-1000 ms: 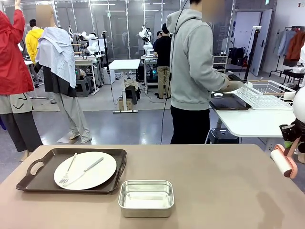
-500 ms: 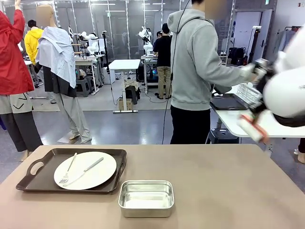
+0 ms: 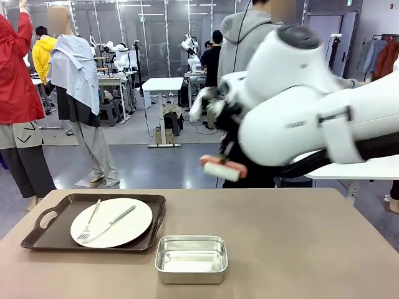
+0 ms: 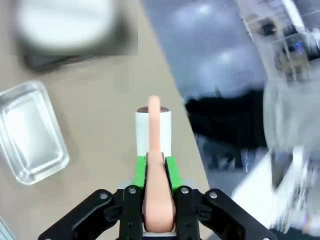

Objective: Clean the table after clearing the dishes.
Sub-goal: Place the Lint Roller back on top of the Airtight Container.

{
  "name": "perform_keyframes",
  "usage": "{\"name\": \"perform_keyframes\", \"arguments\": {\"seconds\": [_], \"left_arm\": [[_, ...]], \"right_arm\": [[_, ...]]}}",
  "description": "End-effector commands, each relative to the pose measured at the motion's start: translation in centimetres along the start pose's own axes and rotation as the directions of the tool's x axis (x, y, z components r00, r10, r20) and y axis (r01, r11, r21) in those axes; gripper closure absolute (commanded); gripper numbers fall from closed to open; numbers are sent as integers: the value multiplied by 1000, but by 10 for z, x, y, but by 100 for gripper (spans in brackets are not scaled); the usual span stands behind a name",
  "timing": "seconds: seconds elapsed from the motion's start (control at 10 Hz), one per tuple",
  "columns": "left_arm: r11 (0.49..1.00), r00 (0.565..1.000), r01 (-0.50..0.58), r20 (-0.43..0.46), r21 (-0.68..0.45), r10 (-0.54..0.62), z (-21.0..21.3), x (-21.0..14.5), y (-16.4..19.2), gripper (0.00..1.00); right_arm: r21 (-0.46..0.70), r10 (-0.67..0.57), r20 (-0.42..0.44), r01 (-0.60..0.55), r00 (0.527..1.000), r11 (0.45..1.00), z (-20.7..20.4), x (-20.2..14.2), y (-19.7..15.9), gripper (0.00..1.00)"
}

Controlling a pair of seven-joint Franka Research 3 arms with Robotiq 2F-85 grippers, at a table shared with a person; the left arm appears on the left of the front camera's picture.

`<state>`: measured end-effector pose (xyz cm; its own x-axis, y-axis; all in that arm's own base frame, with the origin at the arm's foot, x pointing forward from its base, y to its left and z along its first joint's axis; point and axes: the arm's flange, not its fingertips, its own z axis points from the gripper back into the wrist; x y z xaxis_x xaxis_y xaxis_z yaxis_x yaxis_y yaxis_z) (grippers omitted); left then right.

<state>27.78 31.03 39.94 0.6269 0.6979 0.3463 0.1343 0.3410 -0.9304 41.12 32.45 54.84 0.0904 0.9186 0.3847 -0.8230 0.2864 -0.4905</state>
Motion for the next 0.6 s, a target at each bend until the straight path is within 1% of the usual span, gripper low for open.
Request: {"name": "perform_keyframes", "arguments": {"seconds": [0.0, 0.1, 0.2, 0.3, 0.4, 0.5], "left_arm": [[1000, 1000, 1, 2, -17, -1, 3, 0, 0, 0], [1000, 1000, 1, 2, -17, -1, 3, 0, 0, 0], [1000, 1000, 1, 2, -17, -1, 3, 0, 0, 0], [1000, 1000, 1, 2, -17, -1, 3, 0, 0, 0], [1000, 1000, 1, 2, -17, -1, 3, 0, 0, 0], [1000, 1000, 1, 2, -17, -1, 3, 0, 0, 0]], "right_arm": [[148, 269, 73, -278, 960, 949, -1, 16, 22, 80], [205, 355, 88, -365, 931, 908, 2, 23, 51, 80], [262, 412, 74, -416, 908, 871, 12, 20, 76, 80], [302, 425, 25, -413, 905, 859, 21, 19, 88, 80], [317, 410, -70, -369, 909, 873, 26, 19, 94, 80], [279, 387, 69, -390, 919, 878, -4, 37, 99, 80]]}}
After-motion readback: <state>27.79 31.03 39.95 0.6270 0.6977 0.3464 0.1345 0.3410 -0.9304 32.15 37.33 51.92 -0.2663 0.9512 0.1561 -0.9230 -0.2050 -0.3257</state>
